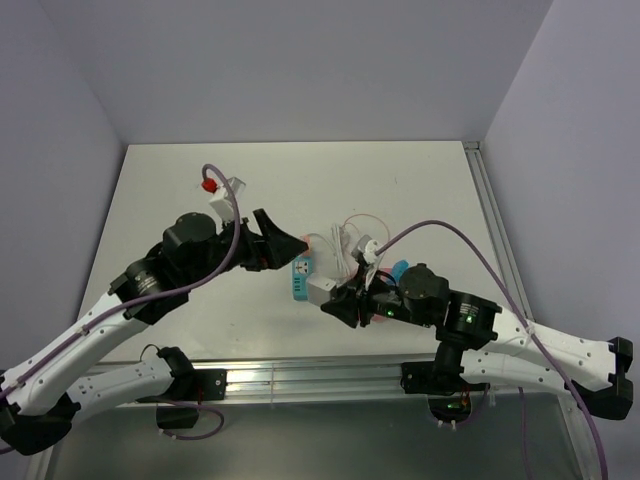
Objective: Insert the plug
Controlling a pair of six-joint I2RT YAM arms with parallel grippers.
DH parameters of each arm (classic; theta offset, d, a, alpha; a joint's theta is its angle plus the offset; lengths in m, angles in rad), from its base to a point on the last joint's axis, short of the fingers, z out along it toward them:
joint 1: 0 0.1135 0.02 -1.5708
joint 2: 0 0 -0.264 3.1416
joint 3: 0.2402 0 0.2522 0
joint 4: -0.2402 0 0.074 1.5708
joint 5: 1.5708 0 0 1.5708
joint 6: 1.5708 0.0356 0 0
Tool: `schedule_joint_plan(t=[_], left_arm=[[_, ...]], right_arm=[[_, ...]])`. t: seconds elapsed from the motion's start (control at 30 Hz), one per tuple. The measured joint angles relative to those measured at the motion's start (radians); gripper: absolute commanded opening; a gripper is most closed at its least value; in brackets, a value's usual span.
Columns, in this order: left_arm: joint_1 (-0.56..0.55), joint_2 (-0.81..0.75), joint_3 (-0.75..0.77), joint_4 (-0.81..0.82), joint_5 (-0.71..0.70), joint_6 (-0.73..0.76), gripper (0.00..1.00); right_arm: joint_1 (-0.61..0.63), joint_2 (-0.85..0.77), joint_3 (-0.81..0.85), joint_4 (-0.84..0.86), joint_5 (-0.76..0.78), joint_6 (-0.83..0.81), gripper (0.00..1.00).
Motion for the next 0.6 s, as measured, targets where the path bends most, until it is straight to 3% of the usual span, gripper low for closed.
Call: schedule_joint_plan(t=[0.3, 0.6], left_arm=[[0.0, 0.145, 0.098, -0.182, 0.15, -0.033, 0.84], [0.0, 0.216, 0.122, -0.276, 0.229, -0.07, 0.82]], right_arm=[[0.0, 0.136, 0.003, -0.042, -0.033, -0.041, 0.0], [0.0, 0.081, 0.003, -0.037, 0.017, -0.06, 0.0]])
